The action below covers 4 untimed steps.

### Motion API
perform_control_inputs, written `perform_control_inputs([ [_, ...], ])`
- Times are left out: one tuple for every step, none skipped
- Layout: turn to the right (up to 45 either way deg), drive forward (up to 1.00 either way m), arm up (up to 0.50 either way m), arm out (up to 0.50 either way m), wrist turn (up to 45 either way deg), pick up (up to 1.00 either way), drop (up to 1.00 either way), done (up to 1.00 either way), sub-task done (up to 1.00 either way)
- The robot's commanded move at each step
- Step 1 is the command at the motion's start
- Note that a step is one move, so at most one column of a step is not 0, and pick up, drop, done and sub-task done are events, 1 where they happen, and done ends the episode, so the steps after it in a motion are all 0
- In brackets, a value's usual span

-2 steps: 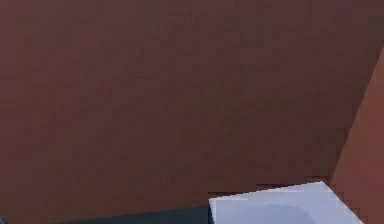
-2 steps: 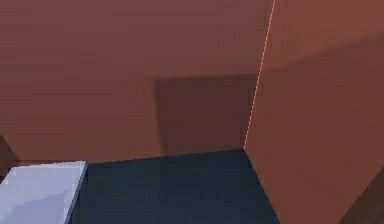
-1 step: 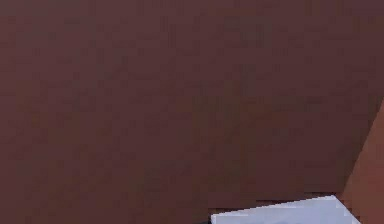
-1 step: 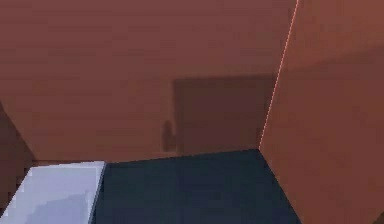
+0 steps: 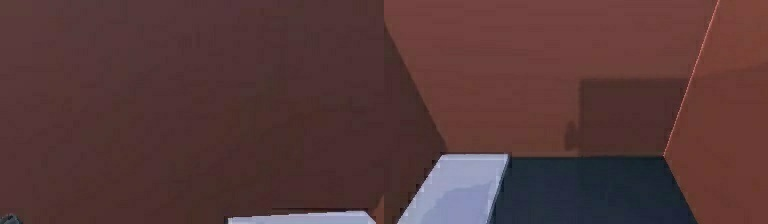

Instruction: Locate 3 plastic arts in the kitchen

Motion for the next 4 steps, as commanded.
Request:
perform_control_inputs([
  [0.0,0.3,0.0,0.0,0.0,0.0,0.0,0.0,0.0],
  [-45.0,0.0,0.0,0.0,0.0,0.0,0.0,0.0,0.0],
  [-12.0,0.0,0.0,0.0,0.0,0.0,0.0,0.0,0.0],
  [-3.0,0.0,0.0,0.0,0.0,0.0,0.0,0.0,0.0],
])
